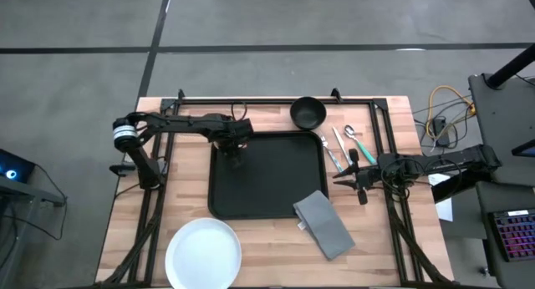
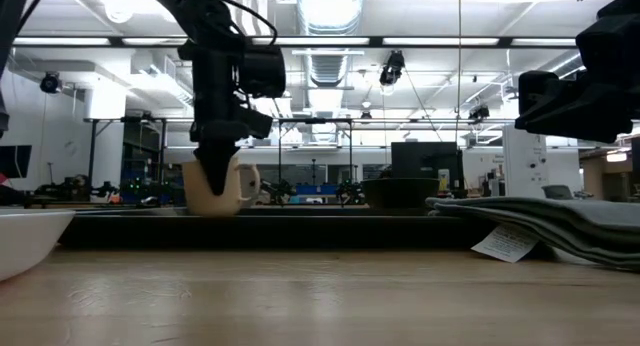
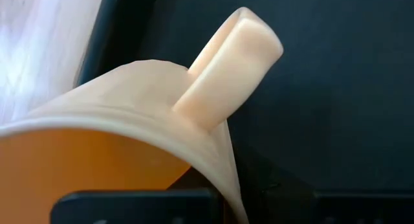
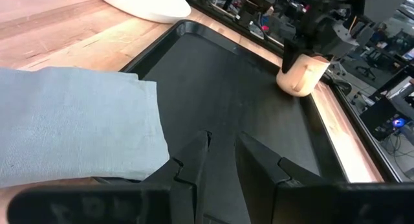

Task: Set up tray
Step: Put the yellow mug on the black serving tray

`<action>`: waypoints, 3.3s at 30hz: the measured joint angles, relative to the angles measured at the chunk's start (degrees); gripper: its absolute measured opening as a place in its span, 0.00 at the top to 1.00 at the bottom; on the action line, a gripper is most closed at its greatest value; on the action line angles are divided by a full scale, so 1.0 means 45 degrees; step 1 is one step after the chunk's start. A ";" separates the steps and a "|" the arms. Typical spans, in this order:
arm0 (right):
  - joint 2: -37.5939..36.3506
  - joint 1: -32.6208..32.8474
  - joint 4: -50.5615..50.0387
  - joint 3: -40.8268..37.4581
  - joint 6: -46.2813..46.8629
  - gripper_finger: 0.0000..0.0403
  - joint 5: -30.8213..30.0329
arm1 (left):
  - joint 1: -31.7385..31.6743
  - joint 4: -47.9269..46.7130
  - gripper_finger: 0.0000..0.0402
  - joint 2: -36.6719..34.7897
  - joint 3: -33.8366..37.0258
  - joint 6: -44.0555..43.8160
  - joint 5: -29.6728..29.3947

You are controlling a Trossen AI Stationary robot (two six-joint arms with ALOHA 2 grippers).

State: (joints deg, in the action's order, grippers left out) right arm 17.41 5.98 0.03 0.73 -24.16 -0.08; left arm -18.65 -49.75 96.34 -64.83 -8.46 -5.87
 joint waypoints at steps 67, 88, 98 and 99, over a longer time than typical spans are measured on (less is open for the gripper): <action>0.0004 -0.0005 0.0005 0.0000 0.0018 0.83 0.0000 | -0.0010 -0.0664 0.74 -0.0057 0.0241 0.0317 -0.0019; 0.0000 0.0000 0.0005 0.0003 0.0003 0.83 -0.0003 | 0.0000 -0.1189 0.74 -0.0274 -0.1513 0.1047 -0.0034; -0.0004 0.0000 0.0005 0.0000 0.0018 0.83 0.0000 | 0.0115 -0.1545 0.74 -0.0279 -0.1599 0.1755 -0.0074; 0.0000 0.0000 0.0005 0.0000 0.0007 0.83 -0.0002 | 0.0143 -0.1514 0.74 -0.0279 -0.1628 0.1766 -0.0092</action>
State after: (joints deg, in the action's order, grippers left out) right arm 17.41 5.98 0.05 0.74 -24.13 -0.09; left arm -18.01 -56.57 95.09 -72.16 -0.51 -6.28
